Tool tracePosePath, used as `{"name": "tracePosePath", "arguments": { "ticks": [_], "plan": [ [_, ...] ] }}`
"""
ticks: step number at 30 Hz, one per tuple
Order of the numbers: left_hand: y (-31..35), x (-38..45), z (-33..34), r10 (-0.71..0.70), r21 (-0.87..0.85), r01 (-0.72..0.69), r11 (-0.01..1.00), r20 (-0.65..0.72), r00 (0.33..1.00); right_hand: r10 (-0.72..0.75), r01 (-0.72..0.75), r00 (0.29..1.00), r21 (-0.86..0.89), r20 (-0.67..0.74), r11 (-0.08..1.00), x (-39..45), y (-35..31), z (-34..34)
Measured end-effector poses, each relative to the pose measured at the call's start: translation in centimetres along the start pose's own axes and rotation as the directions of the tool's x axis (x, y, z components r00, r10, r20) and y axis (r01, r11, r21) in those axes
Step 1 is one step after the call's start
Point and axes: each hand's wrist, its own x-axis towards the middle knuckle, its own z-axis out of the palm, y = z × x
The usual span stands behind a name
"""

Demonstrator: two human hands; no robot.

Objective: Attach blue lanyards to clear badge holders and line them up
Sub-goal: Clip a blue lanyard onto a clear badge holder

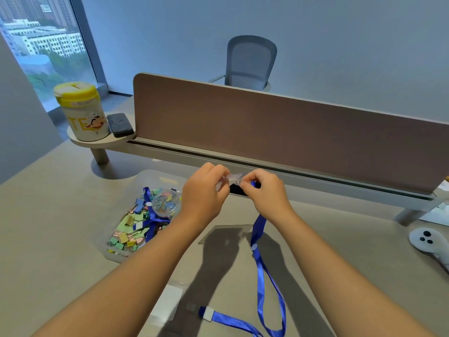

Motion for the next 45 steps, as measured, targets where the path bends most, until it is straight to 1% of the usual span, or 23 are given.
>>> {"name": "tracePosePath", "arguments": {
  "ticks": [2,4,6,10,13,15,17,19,22,24,28,36,40,42,45],
  "plan": [
    [-0.6,-0.7,0.4,-0.041,-0.013,0.042,0.999,0.024,0.999,0.053,-0.053,0.999,0.100,0.002,0.994,-0.1,0.6,0.1],
    [-1.2,-1.7,0.9,-0.062,-0.019,0.064,0.998,0.059,0.996,0.143,-0.150,0.988,0.184,0.051,0.971,-0.5,1.7,0.2],
    [-1.4,-2.9,1.6,-0.049,-0.011,0.051,0.999,0.123,0.991,0.213,-0.229,0.972,0.193,0.102,0.954,-1.2,3.2,0.4],
    [-1.7,-5.8,3.4,0.030,0.028,-0.039,0.999,0.276,0.961,0.264,-0.276,0.955,0.070,0.136,0.959,-3.6,7.1,1.3],
    [-1.6,-7.7,4.4,0.047,0.057,-0.070,0.996,0.343,0.938,0.314,-0.326,0.940,0.085,0.136,0.941,-5.6,9.7,2.0],
    [-1.5,-8.9,4.7,0.048,0.078,-0.084,0.993,0.383,0.923,0.341,-0.351,0.929,0.053,0.140,0.935,-6.8,11.2,2.6],
    [-1.6,-10.0,5.0,0.066,0.087,-0.108,0.990,0.391,0.918,0.367,-0.371,0.917,-0.008,0.158,0.929,-7.9,12.5,3.3],
    [-1.7,-11.1,5.2,0.052,0.094,-0.093,0.991,0.370,0.927,0.381,-0.369,0.906,-0.093,0.188,0.925,-8.8,13.3,4.0],
    [-2.0,-12.2,5.2,-0.014,0.095,-0.023,0.995,0.367,0.930,0.358,-0.294,0.906,-0.273,0.226,0.916,-10.0,14.0,4.7],
    [-2.0,-12.5,5.2,-0.024,0.086,-0.008,0.996,0.363,0.931,0.352,-0.263,0.915,-0.368,0.198,0.892,-10.3,14.4,5.1],
    [-2.3,-12.6,5.4,-0.060,0.101,0.023,0.995,0.379,0.924,0.414,-0.325,0.892,-0.381,0.182,0.866,-10.1,14.8,5.5],
    [-2.5,-12.2,5.6,-0.082,0.107,0.046,0.993,0.372,0.925,0.427,-0.396,0.890,-0.191,0.160,0.898,-9.6,15.2,6.3],
    [-2.0,-11.6,4.3,-0.099,0.075,0.079,0.994,0.328,0.939,0.450,-0.468,0.879,0.099,0.157,0.878,-9.2,13.0,5.1],
    [-1.5,-11.2,3.1,-0.101,0.060,0.088,0.994,0.267,0.958,0.416,-0.445,0.894,0.228,0.167,0.866,-8.8,11.2,4.3],
    [-0.8,-10.5,0.9,-0.114,0.053,0.106,0.993,0.172,0.978,0.332,-0.372,0.927,0.327,0.173,0.869,-8.1,8.0,3.2]
  ]
}}
